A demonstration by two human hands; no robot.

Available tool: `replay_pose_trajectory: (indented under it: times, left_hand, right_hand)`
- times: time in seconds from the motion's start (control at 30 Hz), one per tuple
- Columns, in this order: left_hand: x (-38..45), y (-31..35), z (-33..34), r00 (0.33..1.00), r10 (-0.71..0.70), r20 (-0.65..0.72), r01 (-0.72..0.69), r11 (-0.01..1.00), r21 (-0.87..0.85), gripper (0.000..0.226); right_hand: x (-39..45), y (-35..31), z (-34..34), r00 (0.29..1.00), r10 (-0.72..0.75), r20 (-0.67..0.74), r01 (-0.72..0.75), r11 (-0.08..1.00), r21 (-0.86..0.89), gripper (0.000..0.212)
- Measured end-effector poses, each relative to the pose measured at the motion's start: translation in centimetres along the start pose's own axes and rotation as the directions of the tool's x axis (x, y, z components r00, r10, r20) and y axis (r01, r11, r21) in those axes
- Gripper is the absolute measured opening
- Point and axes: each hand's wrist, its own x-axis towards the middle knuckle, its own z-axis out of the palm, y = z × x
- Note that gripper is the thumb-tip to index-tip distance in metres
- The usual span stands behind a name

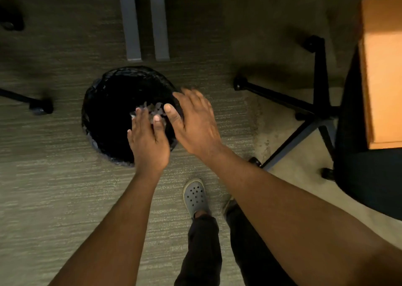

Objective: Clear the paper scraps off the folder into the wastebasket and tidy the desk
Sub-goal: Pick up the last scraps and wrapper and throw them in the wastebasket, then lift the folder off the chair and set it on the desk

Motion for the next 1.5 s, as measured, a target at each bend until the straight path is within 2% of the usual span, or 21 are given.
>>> replay_pose_trajectory:
  times: [0.2,0.33,0.43,0.53,0.6,0.67,0.73,0.77,0.8,0.87,0.93,0.97,1.07,1.1,1.17,1.2,1.3,1.4,1.5]
  left_hand:
    - [-2.2,10.4,2.1,0.991,0.11,0.076,-0.098,0.984,-0.149,0.06]
    - [-4.4,18.7,3.5,0.973,0.167,0.156,-0.13,0.966,-0.224,0.059]
    - [-5.8,24.3,4.9,0.957,0.176,0.229,-0.097,0.943,-0.317,0.057]
    - [-6.5,28.8,6.7,0.931,0.123,0.344,0.03,0.912,-0.408,0.054]
    - [-7.0,31.1,7.9,0.906,0.086,0.414,0.128,0.878,-0.462,0.057]
    - [-7.5,33.2,9.4,0.891,0.074,0.448,0.172,0.859,-0.482,0.064]
    - [-7.9,35.2,11.0,0.897,0.097,0.431,0.135,0.868,-0.477,0.067]
    - [-8.1,36.2,11.8,0.905,0.119,0.409,0.091,0.884,-0.459,0.065]
    - [-8.4,37.1,12.7,0.907,0.148,0.394,0.045,0.897,-0.44,0.063]
    - [-8.9,38.7,14.3,0.893,0.207,0.4,-0.022,0.907,-0.421,0.062]
    - [-9.1,40.3,15.6,0.881,0.217,0.421,-0.038,0.918,-0.394,0.063]
    - [-9.0,41.0,16.0,0.883,0.198,0.425,-0.021,0.922,-0.387,0.064]
    - [-8.9,42.9,16.2,0.881,0.096,0.464,0.106,0.915,-0.39,0.06]
    - [-9.1,43.3,15.9,0.863,0.075,0.499,0.143,0.912,-0.385,0.05]
    - [-9.9,43.5,15.5,0.811,0.065,0.582,0.189,0.912,-0.365,0.024]
    - [-10.4,43.2,15.2,0.785,0.06,0.616,0.223,0.901,-0.372,0.017]
    - [-12.4,41.9,14.0,0.744,-0.01,0.668,0.342,0.864,-0.368,0.016]
    - [-14.8,40.6,12.1,0.75,-0.066,0.658,0.399,0.839,-0.371,0.022]
    - [-16.6,40.1,8.8,0.796,-0.08,0.601,0.377,0.842,-0.386,0.049]
  right_hand:
    - [-0.3,3.0,-9.4,0.976,0.086,-0.201,-0.078,0.996,0.051,0.065]
    - [-1.3,6.0,-16.9,0.942,0.109,-0.317,-0.11,0.994,0.016,0.06]
    - [-2.5,9.2,-22.0,0.913,0.168,-0.373,-0.161,0.986,0.05,0.05]
    - [-4.2,12.2,-26.4,0.861,0.156,-0.484,-0.184,0.983,-0.011,0.042]
    - [-5.6,13.6,-29.2,0.78,0.12,-0.615,-0.203,0.977,-0.067,0.034]
    - [-7.0,15.1,-32.1,0.651,0.103,-0.752,-0.286,0.951,-0.117,0.028]
    - [-8.3,17.6,-35.1,0.492,0.196,-0.848,-0.457,0.887,-0.06,0.031]
    - [-9.0,19.3,-36.4,0.415,0.307,-0.856,-0.563,0.826,0.024,0.037]
    - [-9.6,21.2,-37.8,0.332,0.454,-0.827,-0.667,0.733,0.135,0.046]
    - [-10.9,24.5,-40.3,0.151,0.751,-0.643,-0.803,0.472,0.363,0.064]
    - [-12.0,26.6,-41.7,0.022,0.903,-0.429,-0.809,0.269,0.523,0.077]
    - [-12.3,27.4,-41.9,-0.007,0.932,-0.363,-0.776,0.224,0.589,0.08]
    - [-12.9,28.4,-42.0,-0.04,0.958,-0.283,-0.563,0.212,0.799,0.077]
    - [-13.1,28.5,-42.0,-0.061,0.964,-0.258,-0.476,0.199,0.857,0.072]
    - [-14.0,28.2,-42.3,-0.087,0.988,-0.13,-0.295,0.099,0.95,0.06]
    - [-14.5,28.0,-42.3,-0.063,0.997,-0.046,-0.22,0.031,0.975,0.05]
    - [-16.5,26.1,-41.8,0.113,0.99,0.08,-0.11,-0.068,0.992,0.019]
    - [-18.5,23.4,-41.5,0.211,0.977,0.038,-0.067,-0.024,0.997,0.021]
    - [-20.3,19.7,-42.3,0.241,0.969,-0.043,-0.042,0.055,0.998,0.022]
